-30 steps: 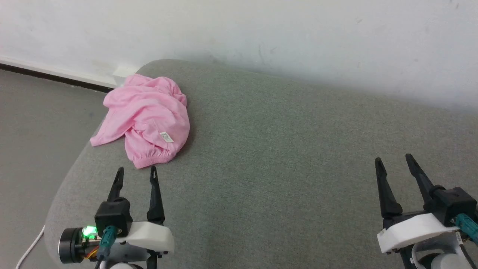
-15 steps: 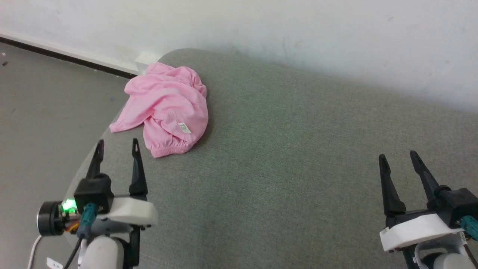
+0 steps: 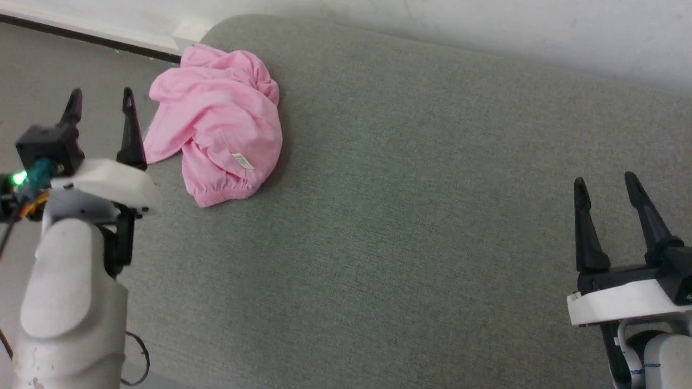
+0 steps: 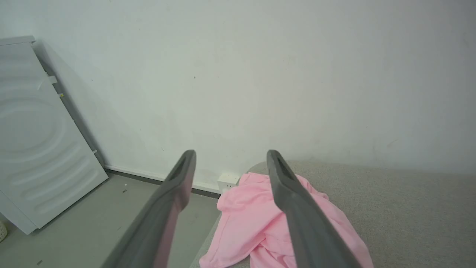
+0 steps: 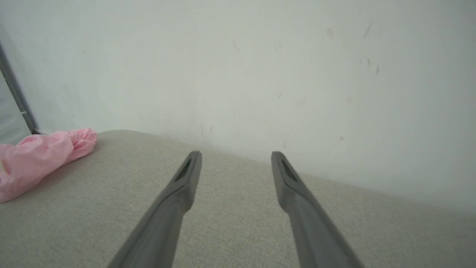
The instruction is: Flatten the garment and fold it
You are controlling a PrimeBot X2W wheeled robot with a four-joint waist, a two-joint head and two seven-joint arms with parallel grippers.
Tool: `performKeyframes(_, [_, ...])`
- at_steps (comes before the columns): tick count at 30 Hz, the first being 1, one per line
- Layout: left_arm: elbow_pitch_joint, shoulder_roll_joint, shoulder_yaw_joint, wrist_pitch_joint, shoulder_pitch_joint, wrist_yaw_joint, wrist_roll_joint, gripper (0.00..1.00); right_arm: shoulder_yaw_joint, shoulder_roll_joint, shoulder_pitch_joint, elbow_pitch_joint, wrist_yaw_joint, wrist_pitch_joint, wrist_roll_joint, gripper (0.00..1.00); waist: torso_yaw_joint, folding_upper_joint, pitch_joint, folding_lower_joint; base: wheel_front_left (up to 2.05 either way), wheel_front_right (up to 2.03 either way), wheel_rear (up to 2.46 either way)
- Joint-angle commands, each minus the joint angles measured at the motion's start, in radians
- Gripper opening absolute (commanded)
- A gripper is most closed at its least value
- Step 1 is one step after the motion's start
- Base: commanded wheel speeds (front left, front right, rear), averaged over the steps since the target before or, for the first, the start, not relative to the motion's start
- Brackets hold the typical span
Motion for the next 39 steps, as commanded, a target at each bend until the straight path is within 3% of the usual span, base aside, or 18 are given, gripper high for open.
performKeyframes(1, [0.023,0.011,0.004,0.009,-0.042,-0.013,-0.011,1.00,-0.007,0.001,-0.018,-0.009,-0.001,-0.009,-0.009,1.00,-0.027,0.0000,0.069,-0.0002,0.00,0.00,0.00])
performKeyframes(3, [0.110,0.034,0.001,0.091,-0.140,-0.068,-0.053,1.00,-0.015,0.001,-0.041,-0.021,-0.002,-0.015,-0.018,1.00,-0.039,0.0000,0.113,-0.0002,0.00,0.00,0.00])
performKeyframes(10, [0.242,0.102,-0.058,0.293,-0.296,-0.124,-0.101,1.00,-0.016,0.002,-0.088,-0.039,-0.002,-0.028,-0.033,1.00,-0.070,0.0000,0.189,-0.0002,0.00,0.00,0.00])
performKeyframes(24, [0.355,0.235,-0.280,0.811,-0.454,-0.144,-0.457,1.00,-0.014,0.002,-0.164,-0.081,-0.002,-0.057,-0.048,1.00,-0.135,0.0000,0.349,-0.0002,0.00,0.00,0.00])
performKeyframes(32, [0.438,0.295,-0.375,0.911,-0.466,-0.153,-0.572,1.00,-0.002,0.002,-0.186,-0.081,-0.002,-0.073,-0.045,1.00,-0.131,0.0000,0.384,-0.0002,0.00,0.00,0.00])
performKeyframes(33, [0.446,0.297,-0.377,0.909,-0.463,-0.154,-0.590,0.84,-0.001,0.002,-0.186,-0.080,-0.002,-0.076,-0.045,1.00,-0.127,0.0000,0.382,-0.0002,0.00,0.00,0.00])
performKeyframes(34, [0.450,0.302,-0.384,0.908,-0.463,-0.155,-0.604,0.28,0.000,0.003,-0.187,-0.079,-0.002,-0.078,-0.044,1.00,-0.124,0.0000,0.381,-0.0002,0.00,0.00,0.00])
performKeyframes(35, [0.454,0.307,-0.394,0.913,-0.464,-0.156,-0.616,0.00,0.000,0.003,-0.187,-0.078,-0.002,-0.080,-0.044,1.00,-0.119,0.0000,0.377,-0.0002,0.00,0.00,0.00])
performKeyframes(39, [0.433,0.350,-0.440,0.898,-0.487,-0.158,-0.629,0.00,0.003,0.003,-0.180,-0.069,-0.002,-0.084,-0.039,1.00,-0.111,0.0000,0.344,-0.0002,0.00,0.00,0.00])
